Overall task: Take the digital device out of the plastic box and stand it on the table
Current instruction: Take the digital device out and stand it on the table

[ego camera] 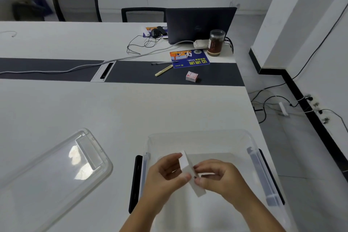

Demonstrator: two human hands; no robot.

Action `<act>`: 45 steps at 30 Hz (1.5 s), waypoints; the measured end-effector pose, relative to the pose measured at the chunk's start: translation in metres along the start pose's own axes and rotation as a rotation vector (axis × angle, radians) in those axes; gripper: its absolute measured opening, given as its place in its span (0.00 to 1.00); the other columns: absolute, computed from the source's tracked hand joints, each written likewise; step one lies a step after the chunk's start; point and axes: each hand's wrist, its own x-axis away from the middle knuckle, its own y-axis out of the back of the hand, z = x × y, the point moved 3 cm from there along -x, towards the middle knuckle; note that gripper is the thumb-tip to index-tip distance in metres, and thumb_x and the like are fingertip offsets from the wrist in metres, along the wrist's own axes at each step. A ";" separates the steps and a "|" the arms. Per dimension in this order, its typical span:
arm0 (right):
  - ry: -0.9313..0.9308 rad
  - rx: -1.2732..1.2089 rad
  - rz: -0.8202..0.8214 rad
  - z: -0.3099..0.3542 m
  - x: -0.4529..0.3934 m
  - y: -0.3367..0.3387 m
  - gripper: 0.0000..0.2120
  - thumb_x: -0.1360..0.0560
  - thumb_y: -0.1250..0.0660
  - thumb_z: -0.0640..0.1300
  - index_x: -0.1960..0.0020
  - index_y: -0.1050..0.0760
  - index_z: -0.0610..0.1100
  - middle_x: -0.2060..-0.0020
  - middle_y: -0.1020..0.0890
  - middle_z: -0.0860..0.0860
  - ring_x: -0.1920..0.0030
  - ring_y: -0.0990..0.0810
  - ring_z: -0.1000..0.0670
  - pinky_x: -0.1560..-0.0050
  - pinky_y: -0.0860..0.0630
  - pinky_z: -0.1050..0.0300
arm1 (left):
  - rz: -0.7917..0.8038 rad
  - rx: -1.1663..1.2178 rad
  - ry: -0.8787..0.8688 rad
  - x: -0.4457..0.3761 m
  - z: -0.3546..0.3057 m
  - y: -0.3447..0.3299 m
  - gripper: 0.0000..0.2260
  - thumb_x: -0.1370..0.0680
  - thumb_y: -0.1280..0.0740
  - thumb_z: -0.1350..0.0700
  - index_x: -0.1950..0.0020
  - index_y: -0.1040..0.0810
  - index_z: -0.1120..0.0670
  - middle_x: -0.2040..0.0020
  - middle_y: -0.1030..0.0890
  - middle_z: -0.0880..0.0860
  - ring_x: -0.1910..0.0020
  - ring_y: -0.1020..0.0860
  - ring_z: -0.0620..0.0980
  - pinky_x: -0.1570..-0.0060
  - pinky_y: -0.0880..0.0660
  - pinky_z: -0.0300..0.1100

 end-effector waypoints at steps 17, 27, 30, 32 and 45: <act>-0.054 -0.053 -0.034 -0.005 0.002 0.004 0.13 0.28 0.35 0.37 0.68 0.18 0.48 0.68 0.14 0.53 0.62 0.17 0.54 0.61 0.20 0.62 | 0.032 -0.047 0.038 0.001 0.000 0.004 0.23 0.52 0.27 0.56 0.57 0.20 0.51 0.65 0.14 0.46 0.63 0.18 0.39 0.65 0.24 0.30; 0.166 0.184 -0.193 0.004 0.001 -0.001 0.09 0.29 0.41 0.45 0.65 0.26 0.54 0.75 0.23 0.52 0.78 0.26 0.59 0.71 0.29 0.71 | 0.240 -0.039 0.075 -0.003 0.001 0.004 0.29 0.43 0.26 0.55 0.43 0.27 0.49 0.41 0.21 0.47 0.44 0.22 0.39 0.52 0.24 0.34; 0.293 0.221 -0.265 0.004 -0.002 0.000 0.09 0.32 0.41 0.56 0.66 0.26 0.55 0.69 0.21 0.56 0.77 0.23 0.59 0.70 0.27 0.72 | 0.332 -0.008 0.213 -0.005 0.009 0.001 0.35 0.46 0.25 0.38 0.43 0.25 0.52 0.46 0.16 0.52 0.47 0.19 0.49 0.54 0.21 0.43; 0.360 0.248 -0.269 0.005 -0.004 0.000 0.12 0.31 0.41 0.60 0.63 0.25 0.54 0.62 0.22 0.66 0.73 0.21 0.60 0.69 0.26 0.72 | 0.378 -0.028 0.270 -0.004 0.013 -0.003 0.36 0.47 0.27 0.36 0.44 0.23 0.53 0.51 0.15 0.54 0.51 0.18 0.52 0.59 0.21 0.44; 0.019 -0.192 0.046 -0.010 -0.005 0.006 0.34 0.48 0.24 0.59 0.45 0.29 0.54 0.43 0.21 0.56 0.43 0.23 0.60 0.47 0.23 0.64 | 0.113 -0.083 0.072 -0.011 -0.004 0.010 0.25 0.51 0.27 0.56 0.55 0.20 0.51 0.56 0.16 0.49 0.58 0.18 0.39 0.64 0.25 0.29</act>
